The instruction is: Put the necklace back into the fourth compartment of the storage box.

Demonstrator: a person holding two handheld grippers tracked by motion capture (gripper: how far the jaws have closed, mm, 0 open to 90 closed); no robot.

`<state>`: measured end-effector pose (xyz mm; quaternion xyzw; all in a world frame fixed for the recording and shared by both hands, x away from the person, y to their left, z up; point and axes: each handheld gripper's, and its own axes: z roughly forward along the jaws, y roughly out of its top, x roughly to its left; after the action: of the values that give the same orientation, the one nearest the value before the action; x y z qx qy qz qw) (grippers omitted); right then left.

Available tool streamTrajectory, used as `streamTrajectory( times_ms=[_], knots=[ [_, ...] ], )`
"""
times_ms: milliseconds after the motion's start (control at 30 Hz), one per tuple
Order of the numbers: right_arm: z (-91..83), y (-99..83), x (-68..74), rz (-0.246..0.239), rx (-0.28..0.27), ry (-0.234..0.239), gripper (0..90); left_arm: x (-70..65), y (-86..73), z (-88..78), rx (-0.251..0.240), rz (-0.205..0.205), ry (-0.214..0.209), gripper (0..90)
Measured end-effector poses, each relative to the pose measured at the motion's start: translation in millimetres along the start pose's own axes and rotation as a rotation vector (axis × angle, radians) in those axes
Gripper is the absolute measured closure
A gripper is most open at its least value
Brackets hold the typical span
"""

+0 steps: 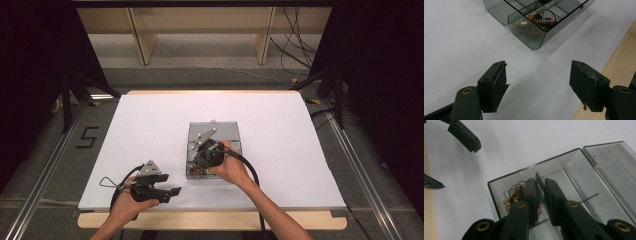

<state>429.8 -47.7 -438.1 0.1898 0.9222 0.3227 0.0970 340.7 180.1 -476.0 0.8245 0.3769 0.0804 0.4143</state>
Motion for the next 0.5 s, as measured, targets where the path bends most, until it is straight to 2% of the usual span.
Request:
streamTrajectory(
  times_ms=[67, 133, 200, 233, 300, 367, 433, 500],
  knots=[
    [-3.8, -1.4, -2.6, 0.006, -0.015, -0.005, 79.1, 0.8, 0.2, -0.4, 0.003, 0.016, -0.002, 29.6],
    [-11.6, -5.6, -6.5, 0.052, -0.038, -0.016, 76.7, 0.9, 0.1, 1.0, 0.005, 0.010, 0.015, 29.6],
    [-12.6, -6.8, -7.5, 0.057, -0.044, -0.019, 76.0, 0.6, -0.1, 0.8, 0.007, -0.003, 0.004, 29.6],
    [-14.6, -9.4, -8.5, 0.070, -0.041, -0.037, 74.2, 0.5, -0.2, 0.9, 0.006, 0.002, 0.001, 29.6],
    [-17.0, -11.3, -9.3, 0.079, -0.046, -0.035, 73.2, -0.2, 0.1, 0.9, -0.005, 0.005, -0.005, 29.6],
    [-17.6, -13.0, -9.4, 0.082, -0.060, -0.035, 72.8, 0.6, 0.4, -0.2, 0.003, 0.016, -0.002, 29.6],
    [-19.7, -15.4, -13.1, 0.071, -0.064, -0.052, 70.8, 0.5, 0.5, -0.6, -0.002, 0.013, -0.002, 29.6],
    [-25.3, -18.4, -15.9, 0.110, -0.072, -0.045, 69.3, 0.9, 0.4, -0.7, -0.002, 0.017, -0.001, 29.7]
  ],
)
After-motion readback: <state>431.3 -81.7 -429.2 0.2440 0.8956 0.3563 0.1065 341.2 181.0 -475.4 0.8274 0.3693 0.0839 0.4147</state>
